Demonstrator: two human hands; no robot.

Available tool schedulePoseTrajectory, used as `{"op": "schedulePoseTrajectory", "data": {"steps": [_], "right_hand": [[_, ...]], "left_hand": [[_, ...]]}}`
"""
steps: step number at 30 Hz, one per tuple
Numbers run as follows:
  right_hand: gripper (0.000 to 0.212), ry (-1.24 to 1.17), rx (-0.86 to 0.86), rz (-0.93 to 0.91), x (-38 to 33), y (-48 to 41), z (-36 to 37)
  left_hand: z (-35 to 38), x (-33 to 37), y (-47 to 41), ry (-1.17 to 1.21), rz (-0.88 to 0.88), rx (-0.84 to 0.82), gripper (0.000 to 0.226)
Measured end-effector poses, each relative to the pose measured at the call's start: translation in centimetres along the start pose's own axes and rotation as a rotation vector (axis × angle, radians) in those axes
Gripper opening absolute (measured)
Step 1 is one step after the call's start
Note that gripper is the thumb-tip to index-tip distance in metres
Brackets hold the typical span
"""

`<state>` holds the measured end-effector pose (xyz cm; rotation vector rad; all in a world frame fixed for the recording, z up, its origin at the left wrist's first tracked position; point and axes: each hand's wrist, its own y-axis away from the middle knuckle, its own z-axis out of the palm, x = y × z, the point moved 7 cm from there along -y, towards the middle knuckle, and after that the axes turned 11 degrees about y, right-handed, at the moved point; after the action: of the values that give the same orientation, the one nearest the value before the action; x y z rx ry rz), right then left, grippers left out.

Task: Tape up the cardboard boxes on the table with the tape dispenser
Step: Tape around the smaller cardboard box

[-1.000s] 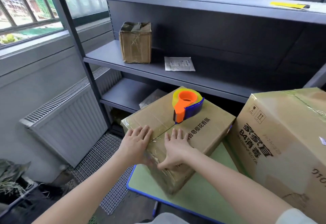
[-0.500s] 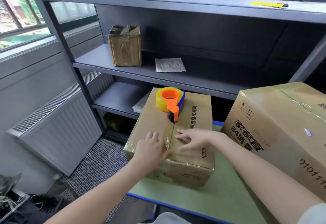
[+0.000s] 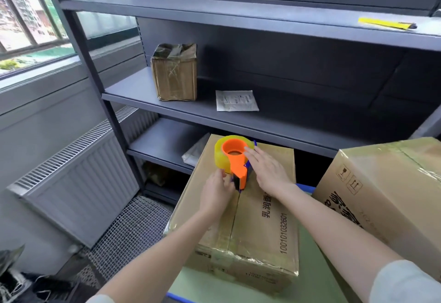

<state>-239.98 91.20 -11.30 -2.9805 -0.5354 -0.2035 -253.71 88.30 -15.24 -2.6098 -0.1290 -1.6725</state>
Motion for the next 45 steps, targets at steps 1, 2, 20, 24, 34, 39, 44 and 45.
{"op": "schedulePoseTrajectory", "data": {"steps": [1, 2, 20, 24, 34, 39, 44, 45], "right_hand": [[0.07, 0.003, -0.002, -0.01, 0.2, -0.4, 0.3], [0.072, 0.002, -0.008, -0.016, 0.3, -0.8, 0.5], [0.015, -0.439, -0.068, -0.142, 0.7, -3.0, -4.6], [0.027, -0.554, -0.071, -0.109, 0.5, -1.1, -7.8], [0.082, -0.317, -0.315, -0.266, -1.4, 4.2, -5.8], [0.056, 0.025, -0.064, -0.354, -3.0, 5.0, -6.3], [0.042, 0.02, -0.12, -0.366, -4.1, 4.6, -6.5], [0.041, 0.035, -0.125, -0.38, -4.5, 4.6, -6.6]], "left_hand": [[0.2, -0.2, -0.1, 0.018, 0.0, 0.008, 0.023], [0.4, -0.4, -0.2, 0.039, 0.007, 0.017, 0.019], [-6.6, 4.8, -0.7, 0.155, -0.012, 0.074, 0.017], [-7.5, 6.8, 0.2, 0.237, -0.265, -0.202, 0.023], [-6.3, 4.0, 3.8, 0.293, -0.43, -0.269, 0.019], [-7.1, 4.3, 4.2, 0.216, -0.398, -0.247, 0.018], [-7.6, 3.3, 5.3, 0.204, -0.383, -0.173, 0.023], [-7.7, 3.0, 5.4, 0.197, -0.386, -0.168, 0.024]]}}
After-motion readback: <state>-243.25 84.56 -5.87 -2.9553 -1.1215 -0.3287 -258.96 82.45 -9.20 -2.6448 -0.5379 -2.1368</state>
